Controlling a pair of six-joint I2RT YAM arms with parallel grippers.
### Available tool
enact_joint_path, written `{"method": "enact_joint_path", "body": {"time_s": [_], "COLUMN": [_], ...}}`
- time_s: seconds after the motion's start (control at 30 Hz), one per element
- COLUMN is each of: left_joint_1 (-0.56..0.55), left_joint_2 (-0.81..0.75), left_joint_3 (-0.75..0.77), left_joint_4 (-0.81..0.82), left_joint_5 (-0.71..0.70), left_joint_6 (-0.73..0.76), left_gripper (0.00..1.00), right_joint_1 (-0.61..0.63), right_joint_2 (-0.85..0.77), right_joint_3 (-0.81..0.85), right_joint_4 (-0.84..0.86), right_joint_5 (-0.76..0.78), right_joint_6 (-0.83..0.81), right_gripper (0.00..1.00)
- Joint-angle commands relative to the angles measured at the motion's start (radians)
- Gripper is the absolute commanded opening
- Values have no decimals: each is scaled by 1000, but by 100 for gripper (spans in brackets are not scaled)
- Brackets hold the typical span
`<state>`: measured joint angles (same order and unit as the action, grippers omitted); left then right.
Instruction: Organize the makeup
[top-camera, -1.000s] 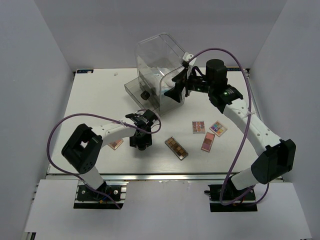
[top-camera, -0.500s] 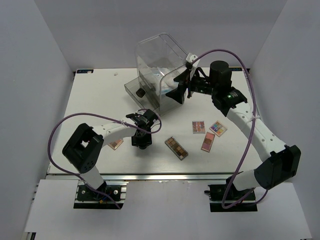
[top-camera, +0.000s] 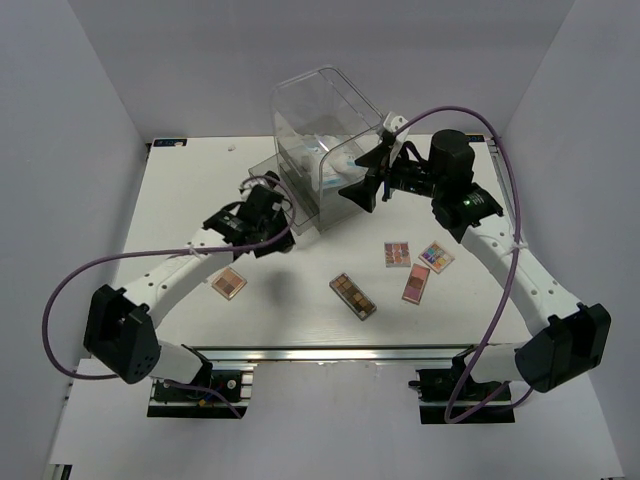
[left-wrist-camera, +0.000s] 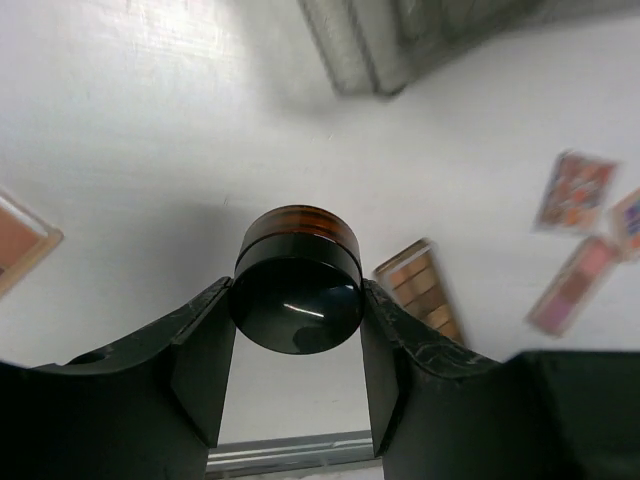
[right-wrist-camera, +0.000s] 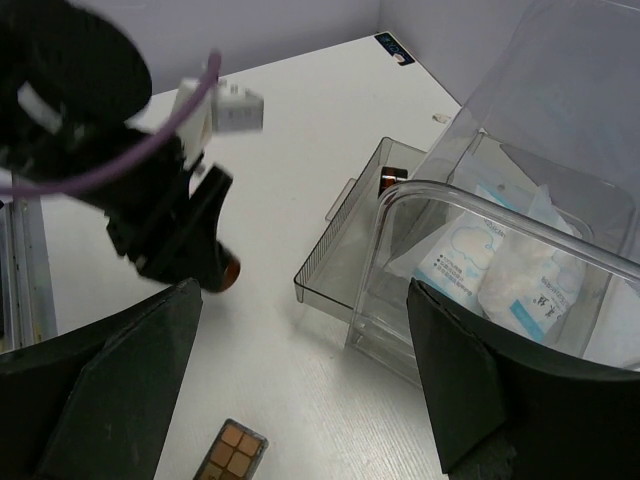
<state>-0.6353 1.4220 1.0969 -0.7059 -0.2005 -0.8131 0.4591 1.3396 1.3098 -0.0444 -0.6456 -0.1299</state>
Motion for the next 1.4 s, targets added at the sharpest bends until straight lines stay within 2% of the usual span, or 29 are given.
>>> {"method": "enact_joint_path", "body": {"time_s": [0.0, 0.2, 0.47, 0.6, 0.97, 1.03, 1.07, 1.13, 1.17, 1.27, 1.37], "left_joint_1": [112, 267, 371, 396, 401, 401, 401, 401, 401, 401, 401], "left_joint_2": [-67, -9, 173, 250, 443, 466, 469, 477, 479, 485, 492], "left_joint_3": [98, 208, 380, 429, 584, 592, 590, 580, 577, 566, 563], "left_joint_4": [48, 107, 183, 232, 230, 227, 221, 215, 207, 197, 192], "left_joint_5": [62, 199, 302, 338, 368, 371, 371, 366, 365, 362, 366], "left_joint_6": [12, 46, 32, 8, -6, -9, -9, -6, -5, 3, 3], "left_gripper": [0, 0, 0, 0, 0, 5, 14, 21, 31, 39, 51], "right_joint_1": [-10, -22, -51, -62, -105, -112, -115, -122, -123, -126, -129], "right_joint_2": [-45, -60, -99, -114, -134, -134, -132, -134, -134, -135, -135], "right_joint_3": [-17, -43, -87, -96, -138, -141, -142, -147, -150, -158, -161], "right_joint_4": [60, 60, 55, 49, 69, 69, 71, 72, 75, 80, 80], "right_joint_5": [-14, -11, 0, 7, 9, 11, 11, 9, 9, 9, 9], "right_joint_6": [10, 1, -7, -14, -2, -1, 0, 1, 4, 7, 9], "right_gripper": [88, 88, 88, 88, 89, 89, 89, 89, 89, 89, 89]}}
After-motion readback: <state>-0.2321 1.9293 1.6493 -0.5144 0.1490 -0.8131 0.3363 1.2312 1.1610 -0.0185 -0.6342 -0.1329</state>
